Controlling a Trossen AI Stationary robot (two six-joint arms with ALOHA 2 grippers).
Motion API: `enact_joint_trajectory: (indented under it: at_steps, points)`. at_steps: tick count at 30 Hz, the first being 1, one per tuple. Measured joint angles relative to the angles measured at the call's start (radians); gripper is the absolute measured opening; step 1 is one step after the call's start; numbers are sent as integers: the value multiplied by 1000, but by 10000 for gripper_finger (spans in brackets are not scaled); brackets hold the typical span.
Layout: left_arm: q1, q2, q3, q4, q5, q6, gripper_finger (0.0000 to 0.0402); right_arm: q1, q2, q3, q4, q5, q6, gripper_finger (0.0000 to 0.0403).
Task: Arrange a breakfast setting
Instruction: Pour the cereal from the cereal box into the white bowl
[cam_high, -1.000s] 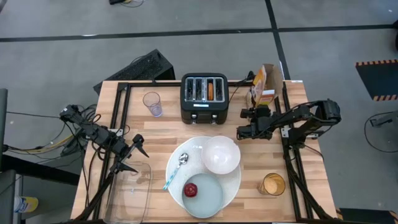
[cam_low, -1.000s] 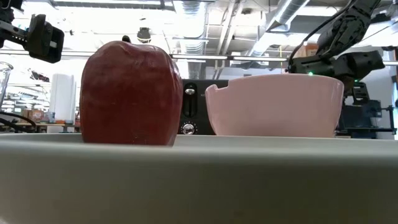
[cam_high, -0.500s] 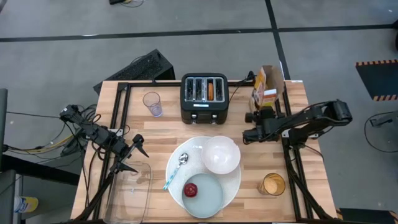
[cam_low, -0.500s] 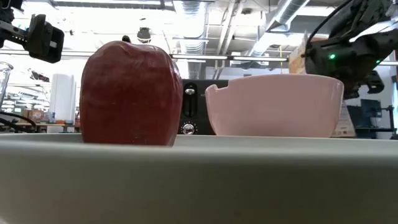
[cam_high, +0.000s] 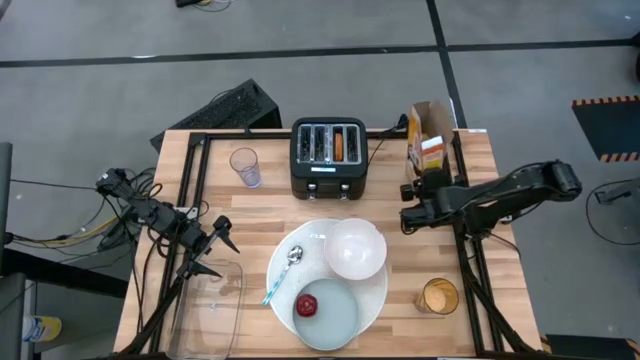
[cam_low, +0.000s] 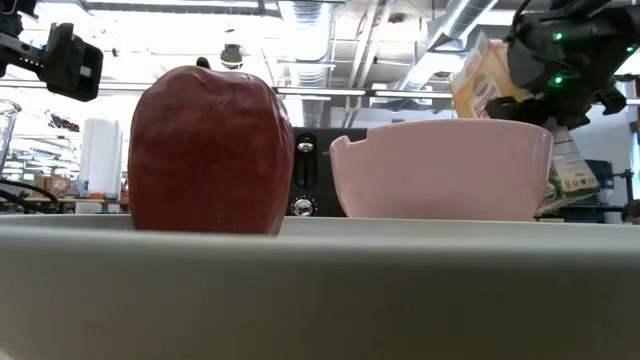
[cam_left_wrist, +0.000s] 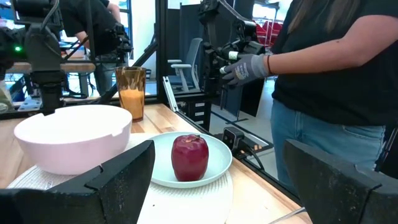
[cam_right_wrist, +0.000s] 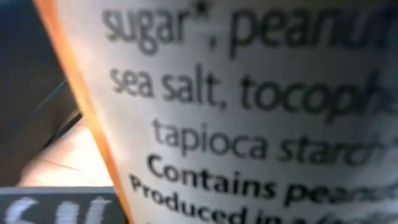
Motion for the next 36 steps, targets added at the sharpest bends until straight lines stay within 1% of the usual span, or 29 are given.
enact_joint_trajectory:
  at_steps: [6,9,18,24,27,36]
  points:
    - [0,0,0,0,0,0,339,28,-52,19,-49,-5,-11,180]
    - [0,0,0,0,0,0,339,43,-73,44,-85,-17,-85,179]
    - [0,0,0,0,0,0,339,91,-145,138,-174,-19,-361,175]
    - [0,0,0,0,0,0,339,141,-184,207,-188,-40,-648,175]
    - [0,0,0,0,0,0,339,168,-197,237,-195,-71,-785,175]
    - [0,0,0,0,0,0,339,248,-202,329,-323,-150,-954,175]
